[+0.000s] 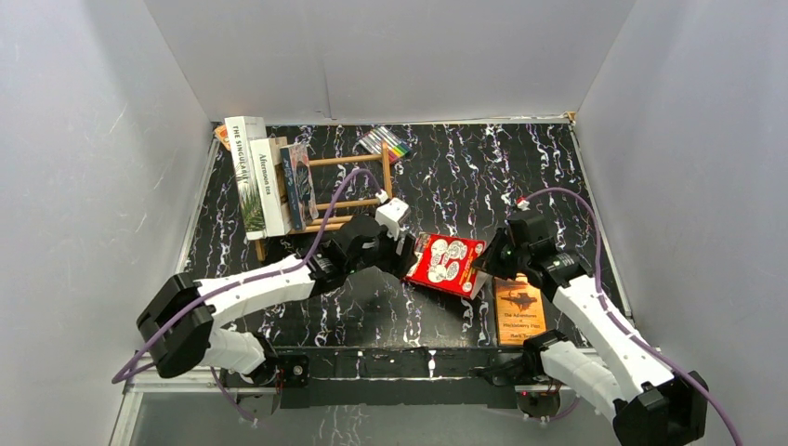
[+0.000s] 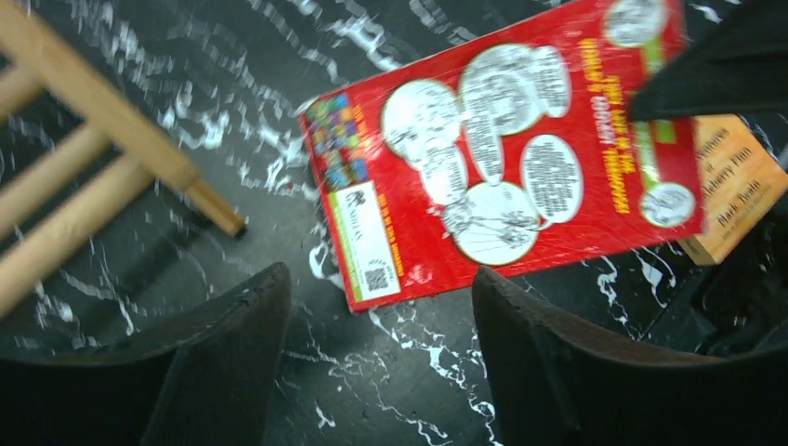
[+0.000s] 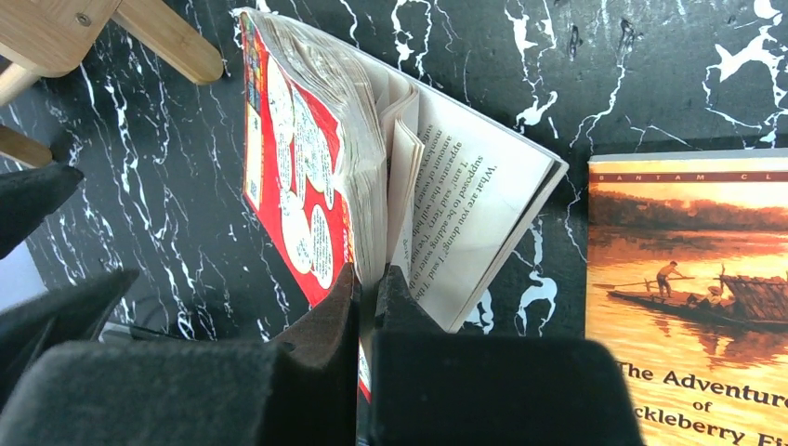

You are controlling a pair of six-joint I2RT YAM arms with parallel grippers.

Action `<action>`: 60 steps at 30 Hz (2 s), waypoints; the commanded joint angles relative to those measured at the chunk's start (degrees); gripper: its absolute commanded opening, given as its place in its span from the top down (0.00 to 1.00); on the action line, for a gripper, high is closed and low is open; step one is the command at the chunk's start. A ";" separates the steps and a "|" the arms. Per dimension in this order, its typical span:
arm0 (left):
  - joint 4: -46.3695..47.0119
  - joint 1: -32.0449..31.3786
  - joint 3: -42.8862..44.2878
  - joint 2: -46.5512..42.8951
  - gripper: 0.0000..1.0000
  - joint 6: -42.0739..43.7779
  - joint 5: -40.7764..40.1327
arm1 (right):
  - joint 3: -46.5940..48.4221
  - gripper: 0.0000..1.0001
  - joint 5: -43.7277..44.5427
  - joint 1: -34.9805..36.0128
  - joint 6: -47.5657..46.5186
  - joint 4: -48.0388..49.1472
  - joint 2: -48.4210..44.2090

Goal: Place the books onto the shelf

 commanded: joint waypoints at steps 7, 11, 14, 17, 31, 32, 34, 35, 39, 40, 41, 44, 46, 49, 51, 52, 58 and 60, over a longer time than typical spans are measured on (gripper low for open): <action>23.57 -3.62 -12.05 -7.45 0.22 26.58 20.33 | 8.29 1.00 -3.93 -0.26 -0.83 -5.90 4.89; 24.43 -9.42 -11.28 -2.57 0.27 34.39 13.88 | 9.35 1.00 -4.87 -0.31 -0.15 -6.66 5.74; 30.65 -14.41 -11.50 2.51 0.31 39.30 5.62 | 9.44 1.00 -5.91 -0.33 0.63 -6.82 6.29; 38.22 -18.60 -11.33 8.39 0.30 41.67 -1.97 | 8.82 1.00 -5.87 -0.41 1.66 -6.39 5.83; 55.41 -25.28 -7.58 23.74 0.35 47.91 -24.01 | 7.23 1.00 -6.26 -0.60 4.21 -5.40 3.00; 55.74 -25.38 -7.90 23.84 0.36 47.85 -24.15 | 7.14 1.00 -6.54 -0.61 4.35 -5.33 3.01; 56.83 -25.57 -8.39 24.26 0.39 48.21 -25.12 | 6.97 1.00 -7.07 -0.63 4.65 -5.24 3.19; 57.48 -25.58 -8.61 24.52 0.41 48.61 -25.55 | 6.96 1.00 -7.45 -0.63 4.79 -5.22 3.38; 58.75 -25.74 -8.78 25.76 0.47 50.79 -26.16 | 7.12 1.00 -8.96 -0.63 5.47 -5.34 4.16; 58.81 -25.80 -8.90 26.02 0.48 51.36 -26.30 | 7.13 1.00 -9.33 -0.64 5.54 -5.31 4.32; 58.91 -25.84 -9.01 26.24 0.50 51.59 -26.55 | 7.19 1.00 -9.51 -0.62 5.63 -5.31 4.52; 58.99 -25.85 -9.57 26.01 0.58 51.95 -26.81 | 7.71 1.00 -9.34 -0.72 5.72 -5.57 4.94; 58.94 -25.85 -10.02 25.34 0.67 51.69 -26.97 | 7.98 0.99 -8.82 -0.72 5.60 -5.55 5.10; 58.77 -25.85 -10.55 23.56 0.94 51.01 -27.33 | 8.99 0.71 -8.35 -0.97 4.03 -6.27 6.44; 58.71 -25.85 -11.09 21.84 1.00 49.88 -28.12 | 10.12 0.58 -6.85 -1.00 2.94 -7.44 7.37; 58.56 -25.85 -11.33 20.84 1.00 49.18 -28.52 | 10.66 0.54 -5.87 -1.05 2.51 -7.72 7.48; 51.37 -25.56 -12.44 13.61 1.00 41.94 -29.18 | 16.17 0.36 3.87 -1.45 -1.38 -10.19 8.05; 46.60 -24.96 -11.91 10.96 1.00 37.09 -28.69 | 17.59 0.31 6.97 -1.40 -2.15 -10.15 7.31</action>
